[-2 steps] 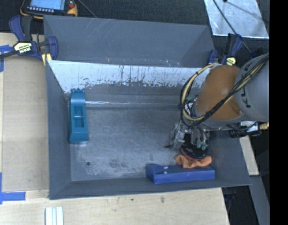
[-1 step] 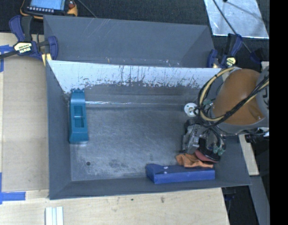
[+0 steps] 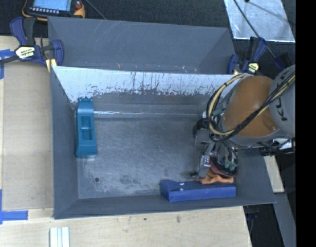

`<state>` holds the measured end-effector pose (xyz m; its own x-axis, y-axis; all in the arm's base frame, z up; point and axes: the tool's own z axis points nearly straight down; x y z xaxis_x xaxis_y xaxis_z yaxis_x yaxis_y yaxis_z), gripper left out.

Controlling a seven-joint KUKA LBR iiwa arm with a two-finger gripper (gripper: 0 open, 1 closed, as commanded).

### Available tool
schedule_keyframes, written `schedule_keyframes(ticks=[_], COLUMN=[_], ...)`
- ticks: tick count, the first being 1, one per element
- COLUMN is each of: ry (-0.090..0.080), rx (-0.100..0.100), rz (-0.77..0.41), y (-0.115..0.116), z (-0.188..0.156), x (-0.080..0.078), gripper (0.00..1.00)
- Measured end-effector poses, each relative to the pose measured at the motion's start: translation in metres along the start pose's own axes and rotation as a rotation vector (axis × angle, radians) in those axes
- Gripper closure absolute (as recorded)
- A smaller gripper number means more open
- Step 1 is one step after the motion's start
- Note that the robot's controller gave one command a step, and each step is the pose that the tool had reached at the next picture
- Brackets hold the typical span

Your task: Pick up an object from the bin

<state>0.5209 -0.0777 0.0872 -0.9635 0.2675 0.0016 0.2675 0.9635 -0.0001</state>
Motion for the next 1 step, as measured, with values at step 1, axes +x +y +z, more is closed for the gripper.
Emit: schedule_keyframes(ticks=[1], ry=[-0.001], rx=[0.000], rz=[0.000], y=[-0.0001], z=[-0.0002], x=[-0.0002], gripper=[0.00])
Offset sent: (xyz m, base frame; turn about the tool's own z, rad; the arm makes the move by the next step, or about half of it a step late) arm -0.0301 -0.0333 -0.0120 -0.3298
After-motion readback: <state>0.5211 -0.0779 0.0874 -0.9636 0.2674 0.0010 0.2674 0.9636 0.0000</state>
